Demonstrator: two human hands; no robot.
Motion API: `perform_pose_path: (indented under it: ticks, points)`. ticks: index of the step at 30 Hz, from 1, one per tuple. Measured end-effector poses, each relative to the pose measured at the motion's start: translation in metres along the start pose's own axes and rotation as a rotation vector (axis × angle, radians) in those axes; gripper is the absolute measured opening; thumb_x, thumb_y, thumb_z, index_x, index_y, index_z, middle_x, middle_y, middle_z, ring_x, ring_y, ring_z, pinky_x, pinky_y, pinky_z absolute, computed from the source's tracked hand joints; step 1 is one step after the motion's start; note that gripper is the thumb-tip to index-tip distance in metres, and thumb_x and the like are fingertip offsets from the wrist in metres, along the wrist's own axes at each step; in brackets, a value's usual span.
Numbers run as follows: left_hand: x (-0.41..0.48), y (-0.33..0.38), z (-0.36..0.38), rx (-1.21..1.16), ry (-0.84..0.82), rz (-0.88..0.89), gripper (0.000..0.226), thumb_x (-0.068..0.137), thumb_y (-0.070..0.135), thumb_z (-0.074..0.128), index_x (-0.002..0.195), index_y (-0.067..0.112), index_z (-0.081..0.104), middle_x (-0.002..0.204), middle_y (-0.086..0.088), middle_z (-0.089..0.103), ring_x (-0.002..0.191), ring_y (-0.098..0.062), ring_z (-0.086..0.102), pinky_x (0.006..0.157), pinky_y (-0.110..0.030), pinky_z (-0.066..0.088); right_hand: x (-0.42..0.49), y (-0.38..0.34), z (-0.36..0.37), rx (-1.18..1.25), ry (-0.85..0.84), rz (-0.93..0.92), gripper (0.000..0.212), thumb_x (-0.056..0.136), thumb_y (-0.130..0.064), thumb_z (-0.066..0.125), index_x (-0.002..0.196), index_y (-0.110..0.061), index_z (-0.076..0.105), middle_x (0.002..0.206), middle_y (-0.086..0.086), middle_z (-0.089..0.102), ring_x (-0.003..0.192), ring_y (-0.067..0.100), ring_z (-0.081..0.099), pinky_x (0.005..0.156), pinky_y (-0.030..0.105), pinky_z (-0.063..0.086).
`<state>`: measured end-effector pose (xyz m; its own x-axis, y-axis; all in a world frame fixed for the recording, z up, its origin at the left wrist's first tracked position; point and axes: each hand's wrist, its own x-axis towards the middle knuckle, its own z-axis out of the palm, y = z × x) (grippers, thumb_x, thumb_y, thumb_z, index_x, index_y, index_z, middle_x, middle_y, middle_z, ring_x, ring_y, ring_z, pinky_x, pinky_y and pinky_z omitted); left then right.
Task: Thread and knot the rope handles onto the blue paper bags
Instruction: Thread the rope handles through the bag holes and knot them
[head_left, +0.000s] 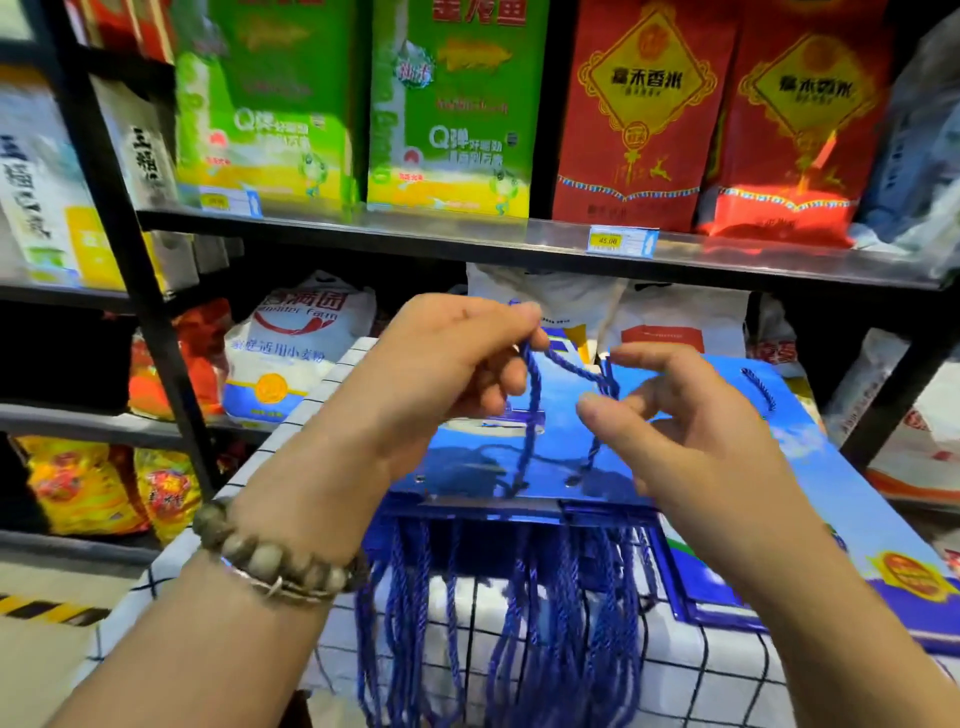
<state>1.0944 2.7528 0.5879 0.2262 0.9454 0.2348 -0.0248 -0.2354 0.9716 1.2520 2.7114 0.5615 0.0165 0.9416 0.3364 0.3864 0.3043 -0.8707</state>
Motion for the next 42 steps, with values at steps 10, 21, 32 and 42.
perform_pose_path:
  ticks: [10, 21, 32, 42]
  points:
    - [0.011, 0.001, -0.025, -0.009, -0.033, -0.060, 0.027, 0.093, 0.024, 0.048, 0.074, 0.012, 0.062, 0.047, 0.002, 0.058, 0.037, -0.006, 0.049, 0.039, -0.012, 0.035, 0.026, -0.007, 0.035, -0.307, -0.181, -0.090, 0.023, 0.077, -0.024, 0.069, 0.058, -0.014, 0.062, 0.045, -0.004, 0.051, 0.044, 0.008, 0.051, 0.046, 0.014, 0.037]
    - [-0.047, -0.075, -0.081, 1.024, -0.093, 0.094, 0.074, 0.061, 0.073, 0.034, 0.114, 0.030, 0.063, 0.112, 0.015, 0.062, 0.103, 0.000, 0.054, 0.091, -0.025, 0.042, 0.036, 0.002, 0.058, -0.177, -0.312, -0.085, 0.038, 0.072, 0.008, 0.067, 0.074, -0.030, 0.065, 0.074, -0.005, 0.068, 0.075, 0.009, 0.065, 0.079, 0.025, 0.053]
    - [-0.058, -0.083, -0.083, 0.876, 0.047, 0.198, 0.057, 0.061, 0.068, 0.046, 0.090, 0.027, 0.074, 0.092, 0.013, 0.072, 0.091, 0.002, 0.059, 0.080, -0.022, 0.043, 0.031, 0.009, 0.073, -0.267, -0.391, -0.114, 0.039, 0.072, 0.002, 0.071, 0.062, -0.033, 0.058, 0.063, -0.009, 0.065, 0.066, 0.003, 0.063, 0.075, 0.027, 0.054]
    - [-0.060, -0.078, -0.084, 1.153, -0.018, 0.361, 0.045, 0.070, 0.060, 0.046, 0.089, 0.029, 0.071, 0.081, 0.014, 0.070, 0.071, -0.004, 0.059, 0.055, -0.023, 0.045, 0.031, 0.011, 0.078, -0.386, -0.435, -0.169, 0.040, 0.073, -0.002, 0.071, 0.062, -0.036, 0.055, 0.065, -0.014, 0.064, 0.070, -0.001, 0.063, 0.077, 0.026, 0.053]
